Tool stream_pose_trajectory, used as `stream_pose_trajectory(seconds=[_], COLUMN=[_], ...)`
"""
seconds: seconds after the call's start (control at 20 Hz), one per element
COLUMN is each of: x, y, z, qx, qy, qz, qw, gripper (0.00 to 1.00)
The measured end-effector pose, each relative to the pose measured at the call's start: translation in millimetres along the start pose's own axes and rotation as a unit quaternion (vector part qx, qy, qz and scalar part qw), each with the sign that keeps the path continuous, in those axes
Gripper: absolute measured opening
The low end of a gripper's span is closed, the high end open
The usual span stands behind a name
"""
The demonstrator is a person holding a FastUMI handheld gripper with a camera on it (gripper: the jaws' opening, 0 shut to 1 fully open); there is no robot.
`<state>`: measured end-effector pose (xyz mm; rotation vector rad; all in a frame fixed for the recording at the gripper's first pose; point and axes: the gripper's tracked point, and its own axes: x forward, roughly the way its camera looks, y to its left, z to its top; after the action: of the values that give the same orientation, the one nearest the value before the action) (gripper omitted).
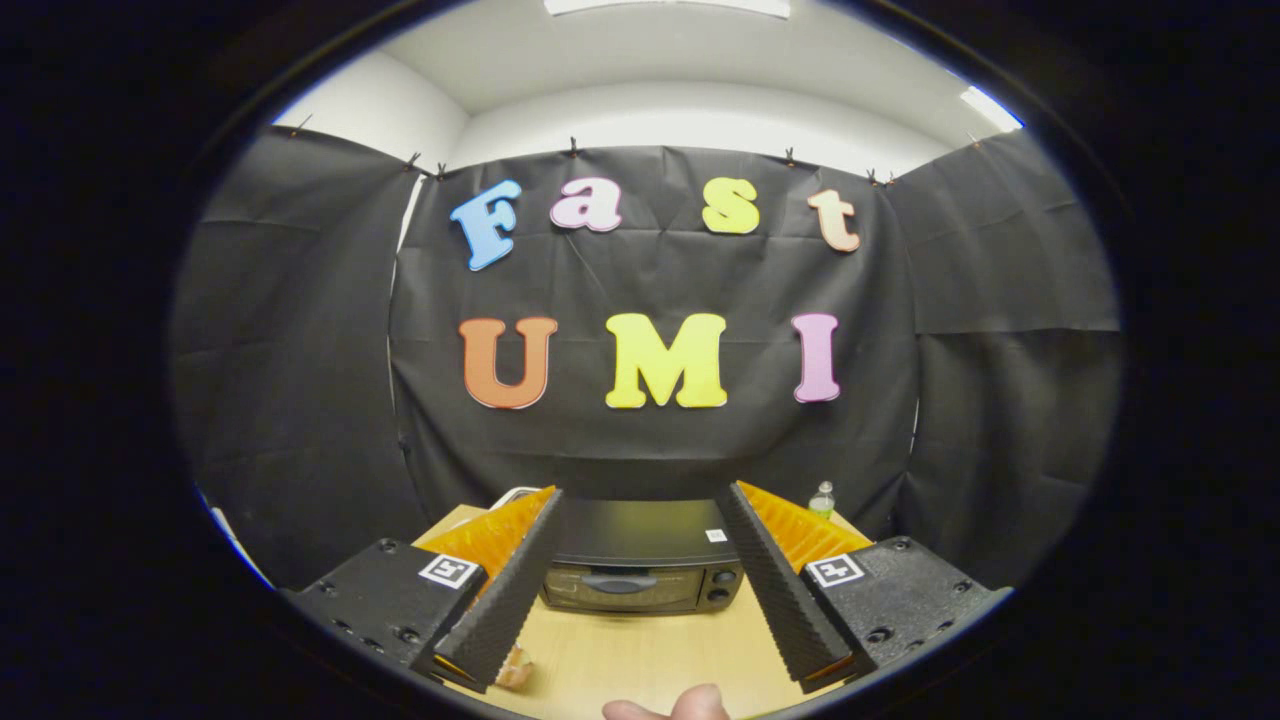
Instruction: Open the toaster oven, put the food inside, and close the toaster oven door.
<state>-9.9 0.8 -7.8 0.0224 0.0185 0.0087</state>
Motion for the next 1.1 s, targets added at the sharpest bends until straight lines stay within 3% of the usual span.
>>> stream_pose_trajectory(seconds=[0.55,1.1], x=[12.9,86.1], y=[-12.5,-2.6], z=[-21.0,-92.9], qx=[0.021,0.033], qy=[0.026,0.087], qz=[-0.011,0.019], qw=[0.999,0.995], gripper=[1.0,1.0])
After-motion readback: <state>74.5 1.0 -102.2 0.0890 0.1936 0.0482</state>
